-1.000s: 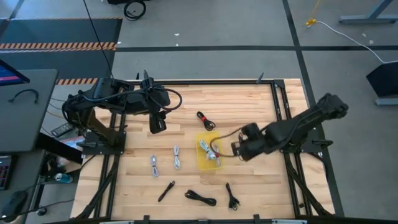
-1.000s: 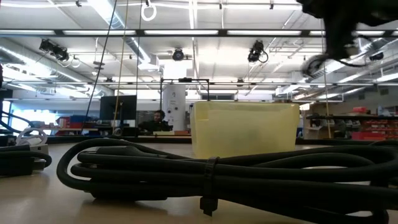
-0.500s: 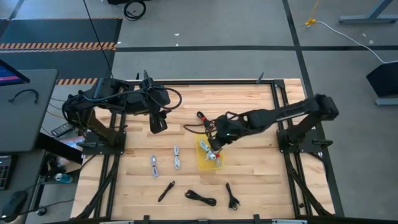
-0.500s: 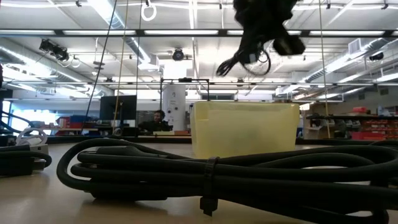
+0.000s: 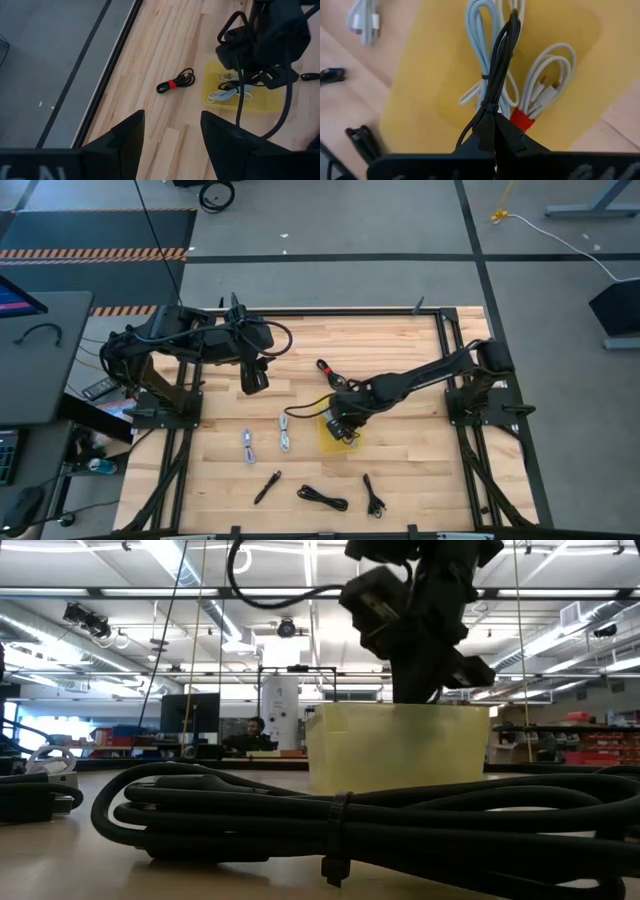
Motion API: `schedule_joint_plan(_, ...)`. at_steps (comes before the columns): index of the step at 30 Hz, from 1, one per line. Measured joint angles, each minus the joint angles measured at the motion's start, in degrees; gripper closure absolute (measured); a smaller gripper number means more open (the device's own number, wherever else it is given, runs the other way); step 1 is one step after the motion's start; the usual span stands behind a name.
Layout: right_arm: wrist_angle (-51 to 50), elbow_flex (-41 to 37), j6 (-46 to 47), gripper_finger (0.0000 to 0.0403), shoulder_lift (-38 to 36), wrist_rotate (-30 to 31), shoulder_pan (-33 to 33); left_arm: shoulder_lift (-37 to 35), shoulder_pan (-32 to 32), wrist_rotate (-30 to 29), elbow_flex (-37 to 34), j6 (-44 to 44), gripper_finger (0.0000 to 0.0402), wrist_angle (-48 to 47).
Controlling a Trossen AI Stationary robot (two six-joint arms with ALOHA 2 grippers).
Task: Pick and place USB-C Cables
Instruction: Put the black charger cable into the yellow bin
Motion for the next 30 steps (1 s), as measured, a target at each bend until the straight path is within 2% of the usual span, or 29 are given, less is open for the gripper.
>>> schedule_joint_plan(8,0.5,0.0,-1.8,0.0395,0.1,1.0,0.0,0.0,0.0,0.0,0.0,-0.4,0.0200,0.0)
schedule_joint_plan(22,3.0,0.0,-5.0,0.0278,-2.1,-2.8,0.0,0.0,0.0,0.0,0.0,-0.7,0.0200,0.0)
schedule_joint_plan(30,12.6,0.0,-9.6,0.0262,-8.7,-4.3,-2.1,0.2,0.2,-0.3,0.0,2.7,0.0200,0.0)
